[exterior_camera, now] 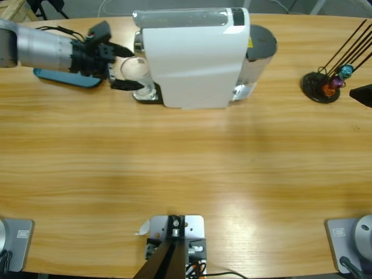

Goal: Pour coffee

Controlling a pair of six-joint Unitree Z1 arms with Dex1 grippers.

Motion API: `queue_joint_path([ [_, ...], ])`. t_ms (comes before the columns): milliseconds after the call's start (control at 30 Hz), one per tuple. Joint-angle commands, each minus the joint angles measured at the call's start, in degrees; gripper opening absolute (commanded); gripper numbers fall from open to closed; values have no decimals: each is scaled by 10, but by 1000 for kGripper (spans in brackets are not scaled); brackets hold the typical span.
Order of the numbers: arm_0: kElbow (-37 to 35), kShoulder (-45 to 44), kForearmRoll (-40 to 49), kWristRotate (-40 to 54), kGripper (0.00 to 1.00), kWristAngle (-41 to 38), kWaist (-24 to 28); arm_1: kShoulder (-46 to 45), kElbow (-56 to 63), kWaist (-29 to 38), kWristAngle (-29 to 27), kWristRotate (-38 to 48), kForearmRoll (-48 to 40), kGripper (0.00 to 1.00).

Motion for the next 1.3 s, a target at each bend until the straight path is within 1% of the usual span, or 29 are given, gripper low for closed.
queue_joint_path([
  [33,40,-62,-7,-15,1000,-8,30,7,19,-8,13,5,-4,1000],
  [200,110,-135,-5,-31,1000,-14,32,8,13,-8,13,5,-17,1000],
  [300,170,-223,2,-67,1000,-11,31,31,-23,-8,12,9,-18,1000],
  [400,211,-312,13,-138,995,10,28,105,-102,-25,9,11,21,1000],
  [467,225,-386,23,-227,1000,69,19,142,-141,-43,15,8,25,988],
  [500,228,-420,23,-261,999,96,14,155,-157,-64,31,1,20,919],
  [567,219,-463,41,-316,996,134,-5,181,-192,-116,82,-26,-5,618],
  [600,212,-474,65,-340,996,146,-6,198,-215,-135,98,-31,-6,432],
  [633,208,-476,82,-352,998,150,-6,215,-237,-150,110,-32,-4,115],
  [667,206,-475,97,-360,1000,150,-6,233,-259,-162,119,-35,-1,0],
  [733,208,-464,110,-363,1000,150,-6,272,-299,-176,123,-36,19,0],
  [800,209,-448,112,-362,1000,150,-8,319,-350,-185,132,-36,62,0],
  [867,203,-426,110,-357,1000,149,-8,355,-386,-190,138,-37,88,0],
  [1033,184,-366,92,-315,1000,145,-8,444,-470,-213,180,-37,134,0],
  [1133,172,-349,81,-310,1000,137,-8,479,-507,-213,185,-37,167,0],
  [1300,176,-341,78,-304,1000,127,-8,508,-512,-213,193,-39,182,0],
])
